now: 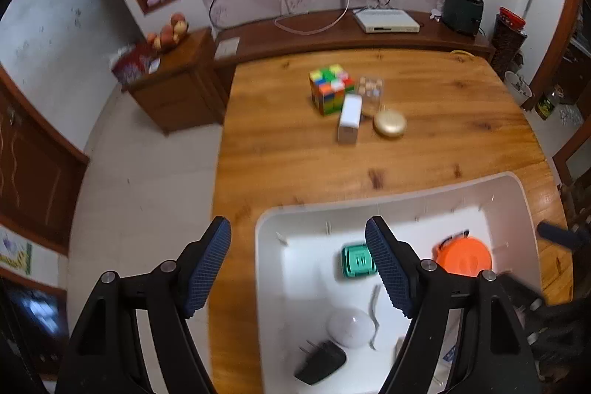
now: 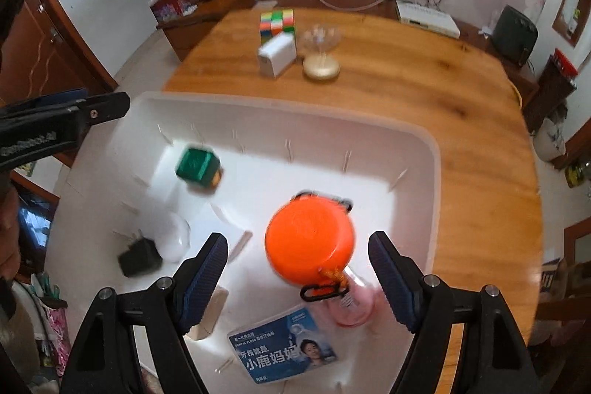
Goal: Organize rigid objects
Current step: 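Withdraw both tools toward the white charger and the gold round case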
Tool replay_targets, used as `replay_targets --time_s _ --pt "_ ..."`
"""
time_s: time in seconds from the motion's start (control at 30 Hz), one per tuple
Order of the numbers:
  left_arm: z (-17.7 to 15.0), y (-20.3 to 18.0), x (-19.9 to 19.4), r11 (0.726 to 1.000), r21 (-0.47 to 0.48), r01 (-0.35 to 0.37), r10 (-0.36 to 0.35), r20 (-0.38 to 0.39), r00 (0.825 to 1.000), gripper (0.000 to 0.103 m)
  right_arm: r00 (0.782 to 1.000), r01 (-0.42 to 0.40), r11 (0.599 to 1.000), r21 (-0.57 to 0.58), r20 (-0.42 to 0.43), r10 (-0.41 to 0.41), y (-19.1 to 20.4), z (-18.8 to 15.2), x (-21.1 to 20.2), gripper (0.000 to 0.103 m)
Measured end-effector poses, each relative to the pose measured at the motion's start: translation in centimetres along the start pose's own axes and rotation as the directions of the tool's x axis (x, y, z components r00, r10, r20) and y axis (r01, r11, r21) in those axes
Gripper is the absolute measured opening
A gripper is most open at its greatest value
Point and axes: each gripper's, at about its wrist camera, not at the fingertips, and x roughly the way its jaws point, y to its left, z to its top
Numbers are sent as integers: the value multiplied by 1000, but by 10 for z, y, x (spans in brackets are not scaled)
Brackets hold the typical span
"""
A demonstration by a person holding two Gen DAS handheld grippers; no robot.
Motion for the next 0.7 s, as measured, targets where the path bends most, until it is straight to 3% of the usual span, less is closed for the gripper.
replay_targets --time_s 0.27,0.37,0.57,0.7 --pt "63 -6 -5 998 45 44 -45 26 999 78 990 86 996 -38 116 -81 -15 77 -40 79" --pt "83 -14 6 997 68 28 -30 30 999 78 985 110 992 -60 142 -100 -18 114 -42 79" --pt "112 -27 54 995 88 46 -44 -22 999 78 987 111 992 -67 121 -102 -25 172 -9 79" --pt "120 -32 102 995 57 77 -70 -114 991 78 994 102 993 -53 34 -100 -34 190 43 79"
